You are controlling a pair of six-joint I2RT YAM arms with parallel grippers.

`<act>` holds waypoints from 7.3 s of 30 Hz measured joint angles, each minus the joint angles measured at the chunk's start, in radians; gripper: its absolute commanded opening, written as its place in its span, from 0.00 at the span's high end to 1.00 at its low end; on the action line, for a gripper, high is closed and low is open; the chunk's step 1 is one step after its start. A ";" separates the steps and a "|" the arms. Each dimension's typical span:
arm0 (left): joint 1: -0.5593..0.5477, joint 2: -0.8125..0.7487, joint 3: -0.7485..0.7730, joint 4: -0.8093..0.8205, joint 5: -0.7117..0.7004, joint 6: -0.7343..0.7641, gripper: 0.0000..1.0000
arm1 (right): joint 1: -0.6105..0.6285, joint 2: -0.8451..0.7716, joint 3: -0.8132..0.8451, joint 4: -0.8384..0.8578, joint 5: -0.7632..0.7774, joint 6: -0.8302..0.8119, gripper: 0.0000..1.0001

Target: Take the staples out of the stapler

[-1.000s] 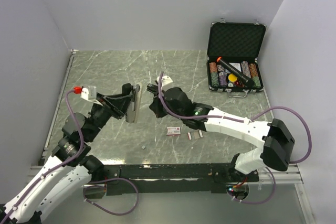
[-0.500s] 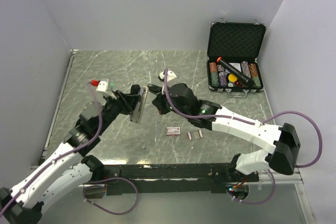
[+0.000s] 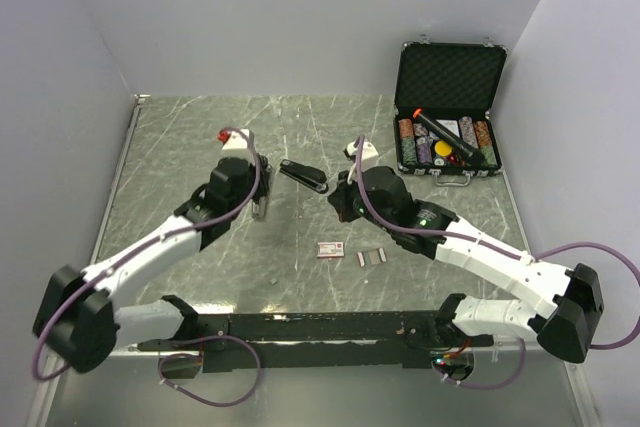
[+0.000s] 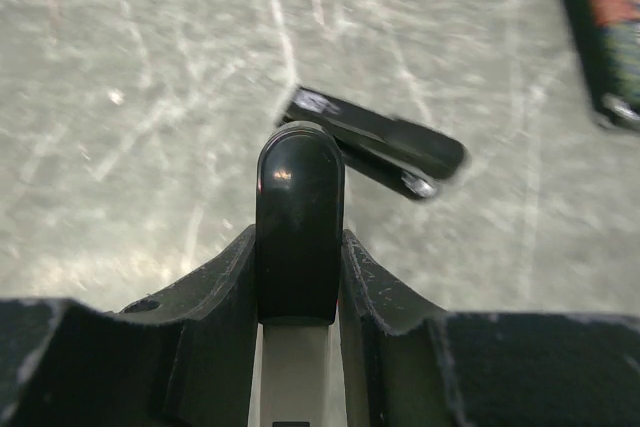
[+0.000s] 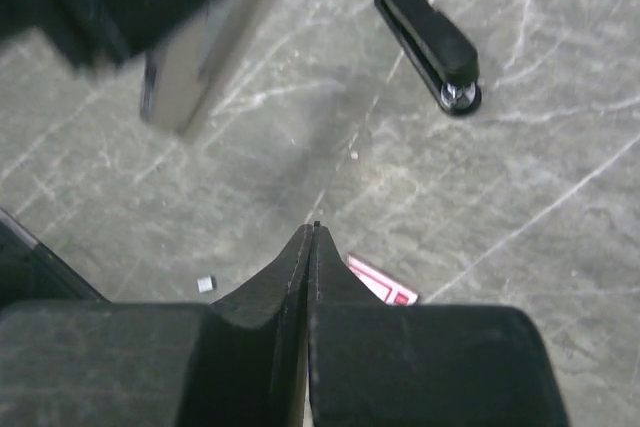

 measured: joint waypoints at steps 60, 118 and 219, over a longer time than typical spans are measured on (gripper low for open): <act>0.376 0.548 0.504 0.003 0.671 0.423 0.34 | 0.000 -0.200 -0.124 -0.140 -0.077 0.044 0.63; 0.150 1.048 0.836 -0.196 0.383 0.347 0.99 | -0.233 0.760 0.360 -0.004 -0.178 0.157 1.00; -0.045 0.726 0.545 -0.127 0.520 0.509 0.99 | -0.190 -0.134 -0.102 -0.224 -0.096 0.126 0.46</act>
